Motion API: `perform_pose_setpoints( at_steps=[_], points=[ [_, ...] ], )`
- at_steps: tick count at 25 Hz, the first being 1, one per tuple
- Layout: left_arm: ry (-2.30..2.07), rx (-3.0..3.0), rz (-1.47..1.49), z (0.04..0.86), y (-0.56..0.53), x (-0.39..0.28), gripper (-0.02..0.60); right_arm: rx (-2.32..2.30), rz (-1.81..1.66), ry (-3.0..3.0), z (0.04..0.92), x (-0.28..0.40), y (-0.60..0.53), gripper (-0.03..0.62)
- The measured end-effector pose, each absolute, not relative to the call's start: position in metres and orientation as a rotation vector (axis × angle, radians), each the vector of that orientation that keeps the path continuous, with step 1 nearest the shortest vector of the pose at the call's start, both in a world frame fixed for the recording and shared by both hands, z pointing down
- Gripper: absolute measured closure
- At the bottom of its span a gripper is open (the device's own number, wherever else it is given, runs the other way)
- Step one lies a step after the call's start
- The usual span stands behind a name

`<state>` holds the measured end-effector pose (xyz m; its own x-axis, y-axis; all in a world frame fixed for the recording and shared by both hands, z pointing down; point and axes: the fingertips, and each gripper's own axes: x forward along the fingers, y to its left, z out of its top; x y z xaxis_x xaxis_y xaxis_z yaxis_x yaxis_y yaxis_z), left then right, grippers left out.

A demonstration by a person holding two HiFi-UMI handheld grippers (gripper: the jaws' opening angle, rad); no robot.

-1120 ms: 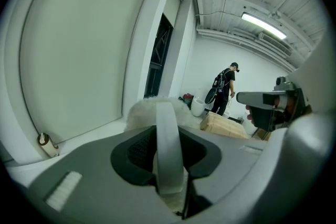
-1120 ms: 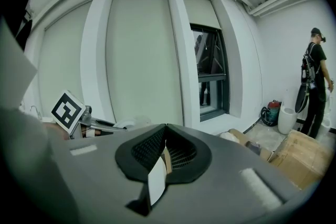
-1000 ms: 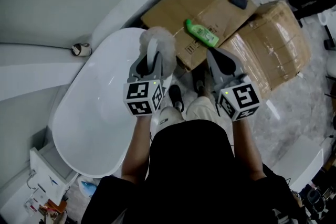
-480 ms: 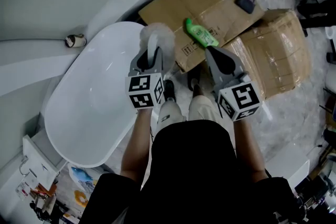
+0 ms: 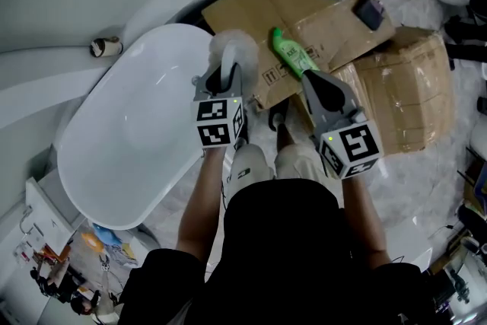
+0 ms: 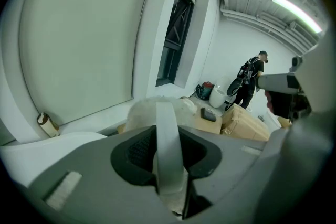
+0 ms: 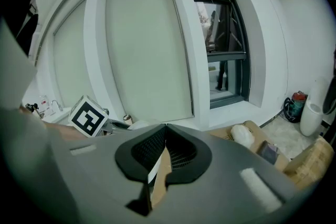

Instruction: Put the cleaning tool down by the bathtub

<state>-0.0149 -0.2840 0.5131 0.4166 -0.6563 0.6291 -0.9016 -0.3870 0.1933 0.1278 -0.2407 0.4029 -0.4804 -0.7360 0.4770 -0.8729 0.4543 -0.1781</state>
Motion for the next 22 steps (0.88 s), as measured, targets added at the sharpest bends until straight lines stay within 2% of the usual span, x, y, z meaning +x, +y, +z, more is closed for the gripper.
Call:
perform_pose_setpoints(
  at_steps=[22],
  points=[
    [-1.339,2.025,0.744,0.630,-0.326,0.027,0.492,1.215,0.655,-2.360,0.473,0.155,-0.280,0.586]
  ],
)
